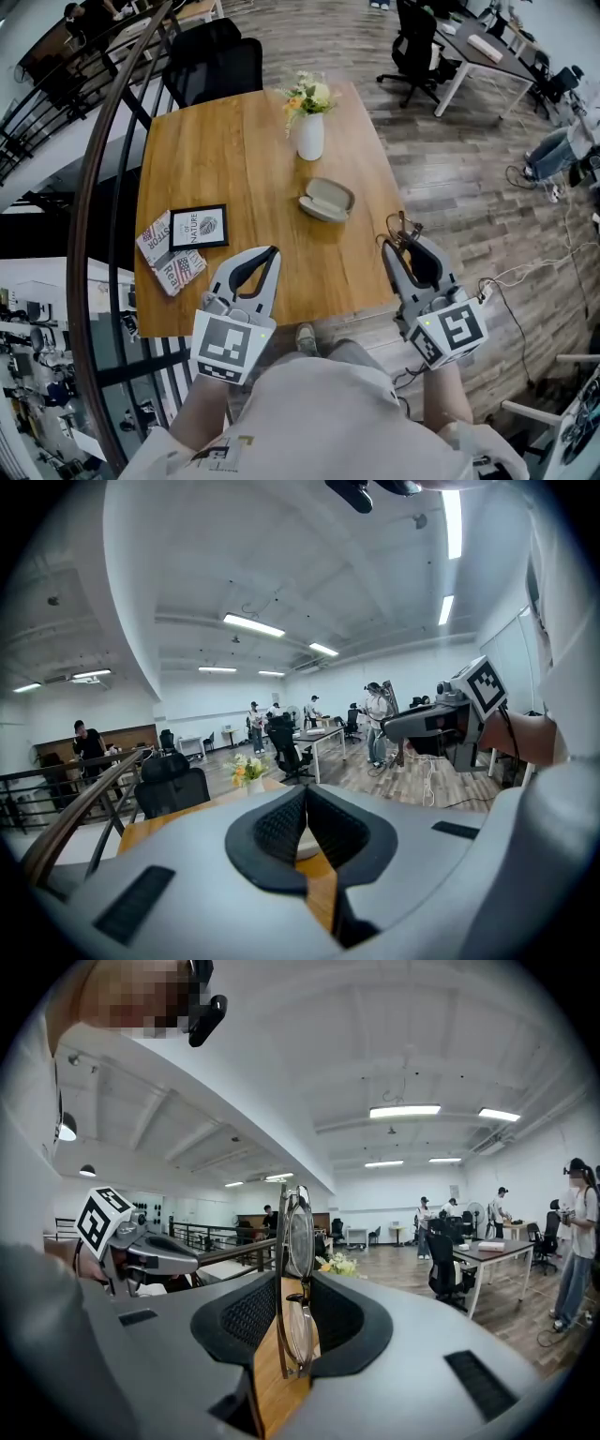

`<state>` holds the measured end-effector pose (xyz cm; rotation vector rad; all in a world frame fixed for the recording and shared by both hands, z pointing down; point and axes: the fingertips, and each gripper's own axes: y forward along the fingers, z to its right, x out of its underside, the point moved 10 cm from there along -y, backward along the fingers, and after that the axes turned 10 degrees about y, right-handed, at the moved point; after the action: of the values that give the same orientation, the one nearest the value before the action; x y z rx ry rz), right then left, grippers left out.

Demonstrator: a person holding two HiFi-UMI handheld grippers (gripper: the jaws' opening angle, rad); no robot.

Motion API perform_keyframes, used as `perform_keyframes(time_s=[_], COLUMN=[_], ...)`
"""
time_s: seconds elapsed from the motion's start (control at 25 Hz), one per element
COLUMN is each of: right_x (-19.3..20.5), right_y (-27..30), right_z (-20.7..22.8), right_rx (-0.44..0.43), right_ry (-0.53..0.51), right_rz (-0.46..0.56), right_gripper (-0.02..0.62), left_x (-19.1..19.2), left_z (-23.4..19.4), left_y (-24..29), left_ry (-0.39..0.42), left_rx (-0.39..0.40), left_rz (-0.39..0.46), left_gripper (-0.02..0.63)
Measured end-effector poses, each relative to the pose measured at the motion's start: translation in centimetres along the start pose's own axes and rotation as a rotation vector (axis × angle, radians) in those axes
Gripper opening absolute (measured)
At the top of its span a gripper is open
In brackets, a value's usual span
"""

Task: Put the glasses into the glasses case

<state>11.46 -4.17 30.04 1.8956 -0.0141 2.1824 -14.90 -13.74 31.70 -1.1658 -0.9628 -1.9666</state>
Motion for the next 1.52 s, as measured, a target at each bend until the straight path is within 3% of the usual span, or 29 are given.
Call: perform_keyframes(time_s=[0.28, 0.56, 0.88, 1.16, 1.52], right_x=[-0.5, -1.3, 1.1, 3.4, 9.0], right_y=[1.6, 4.4, 9.3, 16.7, 24.9], right_z=[3.1, 7.6, 12.9, 15.2, 16.8], right_rx=[-0.032, -0.106, -0.2, -0.24, -0.271], right_ry=[0.002, -0.071, -0.019, -0.089, -0.178], right_rz=[-0.025, -0.063, -0.201, -0.339, -0.544], right_gripper=[0.127, 0.127, 0.128, 0.132, 0.133], left_x=[-1.1, -2.5, -2.9, -0.3, 4.5], left_z=[-0.1, -0.1, 0.5, -1.7, -2.8], left_y=[2.6, 6.6, 11.5, 14.8, 18.8], left_ry=[-0.001, 0.005, -0.002, -0.047, -0.097], left_rx=[-0.021, -0.081, -0.132, -0.171, -0.145], left_rz=[-0.035, -0.074, -0.143, -0.228, -0.299], left_gripper=[0.018, 0.018, 0.018, 0.018, 0.018])
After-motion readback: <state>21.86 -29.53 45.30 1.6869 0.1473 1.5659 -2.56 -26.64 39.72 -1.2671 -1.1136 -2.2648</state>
